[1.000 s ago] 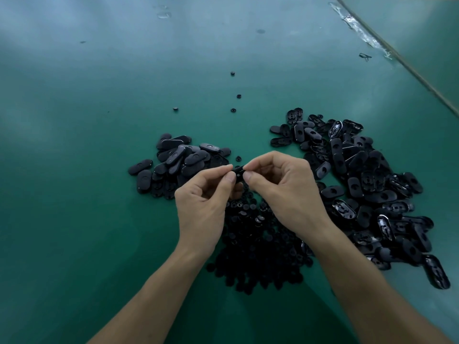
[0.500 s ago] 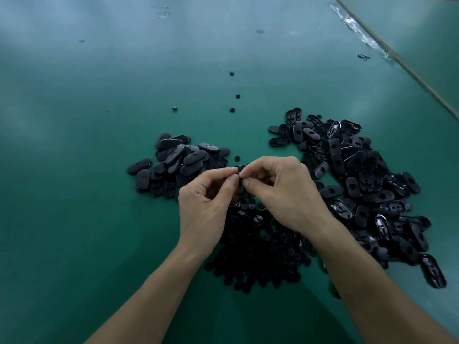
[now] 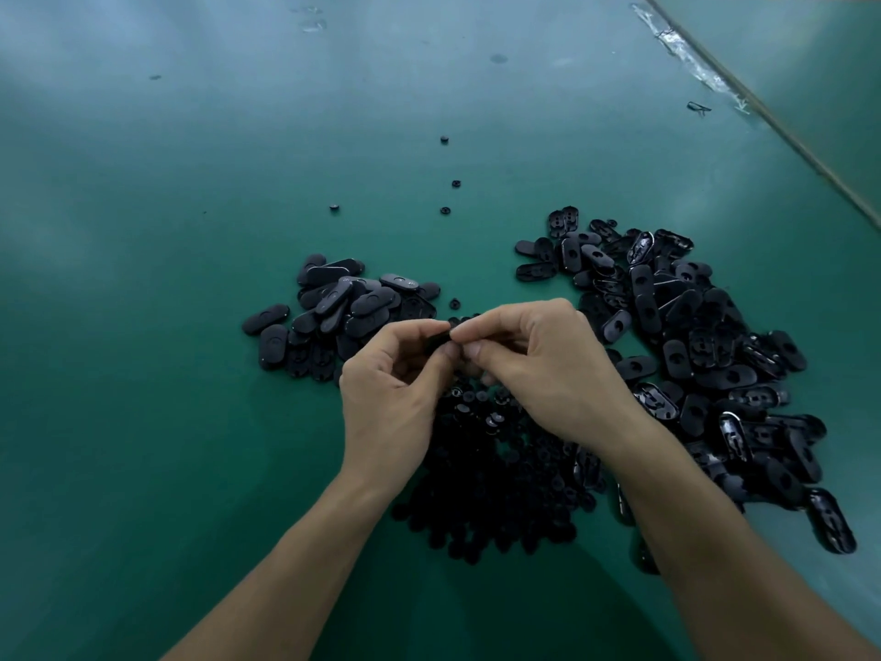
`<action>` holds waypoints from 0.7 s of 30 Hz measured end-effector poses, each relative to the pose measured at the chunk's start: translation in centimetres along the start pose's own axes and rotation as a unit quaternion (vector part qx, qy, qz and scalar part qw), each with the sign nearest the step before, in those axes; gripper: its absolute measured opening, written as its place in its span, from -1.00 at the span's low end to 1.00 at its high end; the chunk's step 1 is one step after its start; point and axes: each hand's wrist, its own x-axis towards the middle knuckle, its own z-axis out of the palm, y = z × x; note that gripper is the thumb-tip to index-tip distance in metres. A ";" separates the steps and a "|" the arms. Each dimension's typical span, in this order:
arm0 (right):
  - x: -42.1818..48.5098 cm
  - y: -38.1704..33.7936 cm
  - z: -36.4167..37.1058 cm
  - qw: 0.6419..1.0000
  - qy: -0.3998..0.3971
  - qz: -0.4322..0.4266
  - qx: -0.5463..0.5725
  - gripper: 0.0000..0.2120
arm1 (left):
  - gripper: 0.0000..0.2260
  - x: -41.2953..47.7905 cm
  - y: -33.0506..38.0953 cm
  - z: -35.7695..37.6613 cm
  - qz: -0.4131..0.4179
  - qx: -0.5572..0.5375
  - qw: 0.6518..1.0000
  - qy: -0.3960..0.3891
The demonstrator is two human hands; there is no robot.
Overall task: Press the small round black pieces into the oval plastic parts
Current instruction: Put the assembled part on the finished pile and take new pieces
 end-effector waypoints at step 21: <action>0.5 1.3 -0.6 0.999 0.007 -0.036 -0.003 -0.86 | -0.79 0.2 0.2 -0.1 -0.025 -0.028 0.999 -0.006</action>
